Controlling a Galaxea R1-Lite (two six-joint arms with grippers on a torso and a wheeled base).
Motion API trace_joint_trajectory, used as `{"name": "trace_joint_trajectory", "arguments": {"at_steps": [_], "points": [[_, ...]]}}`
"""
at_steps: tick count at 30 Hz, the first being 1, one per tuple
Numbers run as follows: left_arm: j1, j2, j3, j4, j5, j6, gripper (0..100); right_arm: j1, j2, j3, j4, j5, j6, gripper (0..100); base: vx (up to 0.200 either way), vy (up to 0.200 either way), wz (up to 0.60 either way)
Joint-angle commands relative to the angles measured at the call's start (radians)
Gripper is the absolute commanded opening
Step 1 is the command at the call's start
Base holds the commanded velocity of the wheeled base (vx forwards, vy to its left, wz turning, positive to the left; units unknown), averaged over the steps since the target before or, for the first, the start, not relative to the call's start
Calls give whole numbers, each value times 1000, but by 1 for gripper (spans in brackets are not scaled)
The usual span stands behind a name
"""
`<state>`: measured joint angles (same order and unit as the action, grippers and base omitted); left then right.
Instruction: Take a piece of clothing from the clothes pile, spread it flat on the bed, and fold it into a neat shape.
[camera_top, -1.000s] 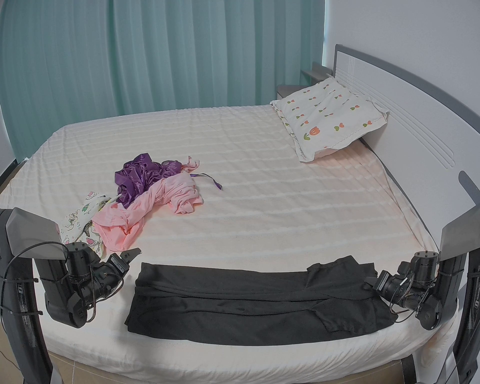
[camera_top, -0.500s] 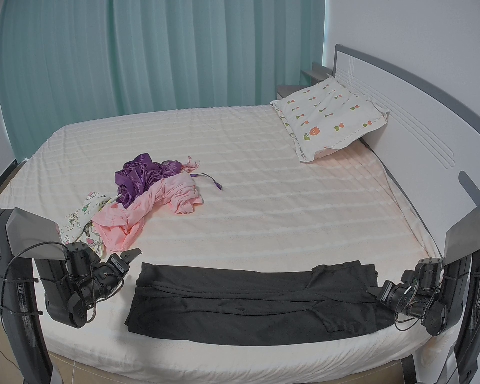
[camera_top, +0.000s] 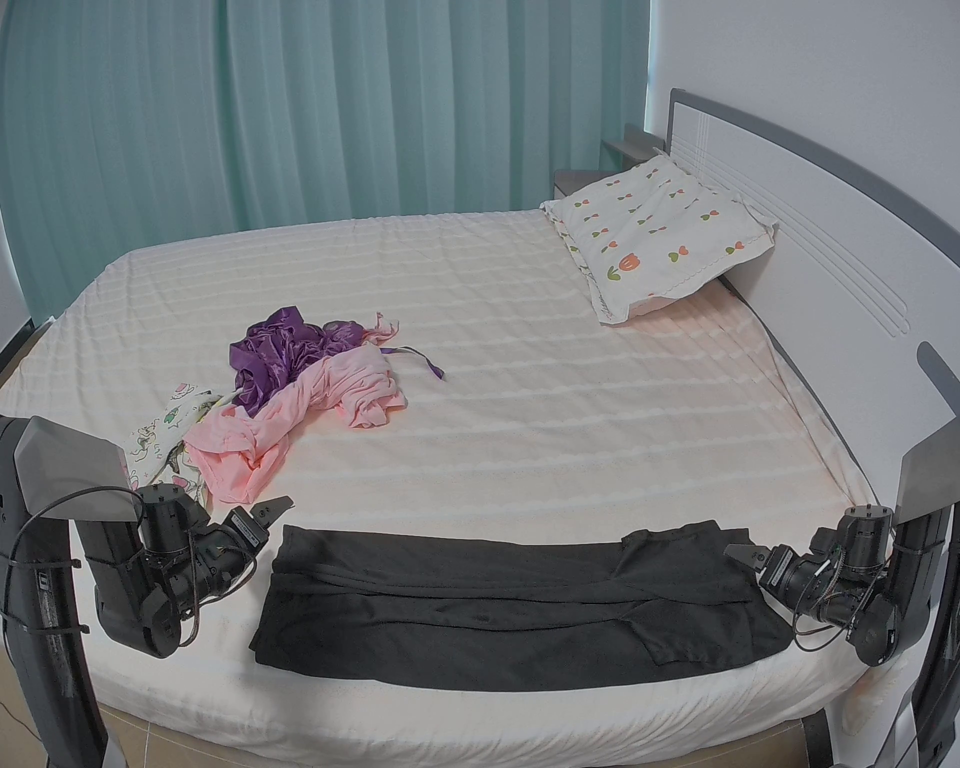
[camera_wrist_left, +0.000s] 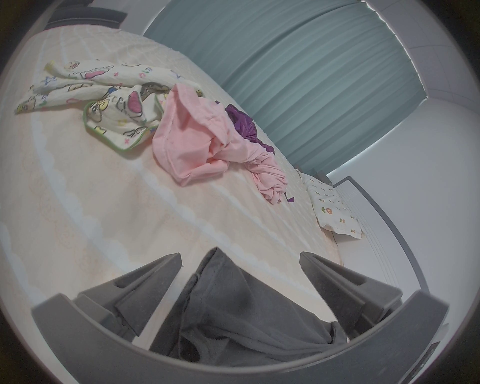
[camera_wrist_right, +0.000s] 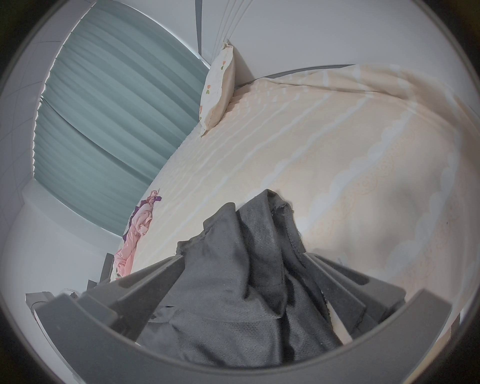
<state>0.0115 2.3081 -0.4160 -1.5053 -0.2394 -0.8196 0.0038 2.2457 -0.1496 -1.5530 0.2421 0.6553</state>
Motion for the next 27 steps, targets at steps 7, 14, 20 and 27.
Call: {"name": "trace_joint_trajectory", "arguments": {"at_steps": [7,14,20,27], "points": [[-34,11,-47,4,91,56,100,10,-8,-1,-13,0,20,100,0,0,0],[-50,8,-162,165,91,62,100,7,-9,-2,-13,0,21,100,0,0,0],[-47,11,-195,201,89,102,100,5,-9,-2,-13,0,21,100,0,0,0],[-53,51,-210,217,89,126,100,5,-11,2,-15,0,21,100,0,0,0]]}}
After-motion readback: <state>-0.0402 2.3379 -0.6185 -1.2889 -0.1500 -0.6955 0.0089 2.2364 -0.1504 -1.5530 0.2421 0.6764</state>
